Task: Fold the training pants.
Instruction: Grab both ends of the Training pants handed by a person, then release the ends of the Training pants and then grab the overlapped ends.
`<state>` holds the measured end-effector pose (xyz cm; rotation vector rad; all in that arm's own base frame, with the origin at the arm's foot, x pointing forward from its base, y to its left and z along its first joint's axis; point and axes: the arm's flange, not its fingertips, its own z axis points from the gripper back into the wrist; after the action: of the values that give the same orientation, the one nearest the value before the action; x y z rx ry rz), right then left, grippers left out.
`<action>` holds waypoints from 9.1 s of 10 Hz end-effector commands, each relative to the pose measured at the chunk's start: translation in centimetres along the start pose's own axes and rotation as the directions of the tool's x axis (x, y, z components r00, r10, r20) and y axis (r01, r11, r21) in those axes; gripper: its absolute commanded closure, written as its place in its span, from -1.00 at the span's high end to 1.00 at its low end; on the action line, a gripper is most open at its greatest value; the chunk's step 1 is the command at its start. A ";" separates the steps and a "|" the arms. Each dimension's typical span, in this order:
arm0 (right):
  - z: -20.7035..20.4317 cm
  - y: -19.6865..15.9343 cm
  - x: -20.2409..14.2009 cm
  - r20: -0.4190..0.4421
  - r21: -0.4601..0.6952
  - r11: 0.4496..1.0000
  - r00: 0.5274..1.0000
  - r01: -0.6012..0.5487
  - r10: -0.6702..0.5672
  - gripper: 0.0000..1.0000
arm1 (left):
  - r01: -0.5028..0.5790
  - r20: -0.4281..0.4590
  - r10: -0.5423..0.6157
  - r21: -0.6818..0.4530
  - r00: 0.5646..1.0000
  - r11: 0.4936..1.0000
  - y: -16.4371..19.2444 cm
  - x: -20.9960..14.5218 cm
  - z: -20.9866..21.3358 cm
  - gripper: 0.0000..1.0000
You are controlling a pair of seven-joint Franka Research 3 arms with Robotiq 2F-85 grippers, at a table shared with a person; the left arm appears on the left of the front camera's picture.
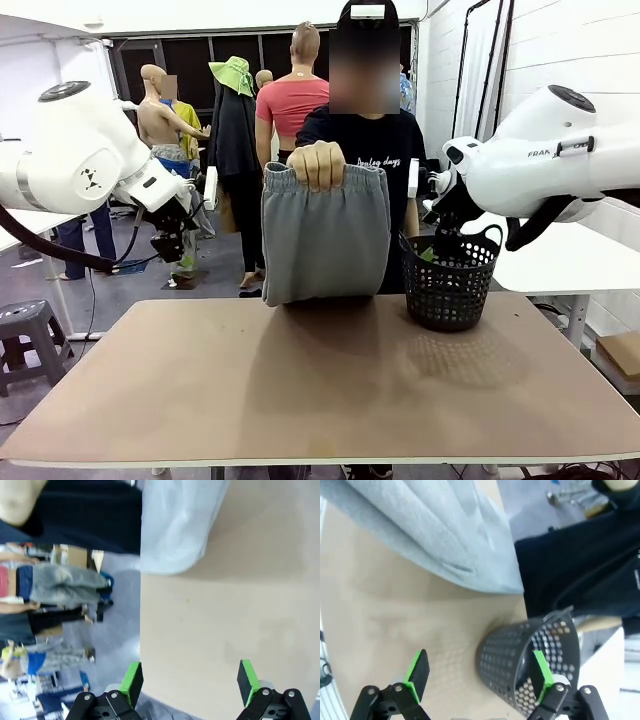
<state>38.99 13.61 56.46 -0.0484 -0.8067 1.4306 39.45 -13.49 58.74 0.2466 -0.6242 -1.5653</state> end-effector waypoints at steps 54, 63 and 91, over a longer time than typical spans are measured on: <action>-5.3 -0.9 2.6 0.836 0.289 0.953 0.509 -0.092 -0.204 1.00 | 0.028 0.878 0.334 -0.365 0.342 0.931 -1.9 9.4 -5.9 1.00; -4.7 -0.5 2.5 0.818 0.368 0.924 0.509 -0.102 -0.269 -1.00 | -0.092 0.884 0.371 -0.360 0.285 0.928 -1.4 9.6 -8.1 -1.00; -5.5 -0.1 2.2 0.796 0.392 0.915 0.533 -0.092 -0.287 -1.00 | -0.095 0.883 0.370 -0.359 0.287 0.929 -0.9 8.2 -8.2 -1.00</action>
<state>41.98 17.95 53.42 1.0878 -1.2363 1.4549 42.21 -23.45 52.85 -1.0590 -1.3092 -1.3538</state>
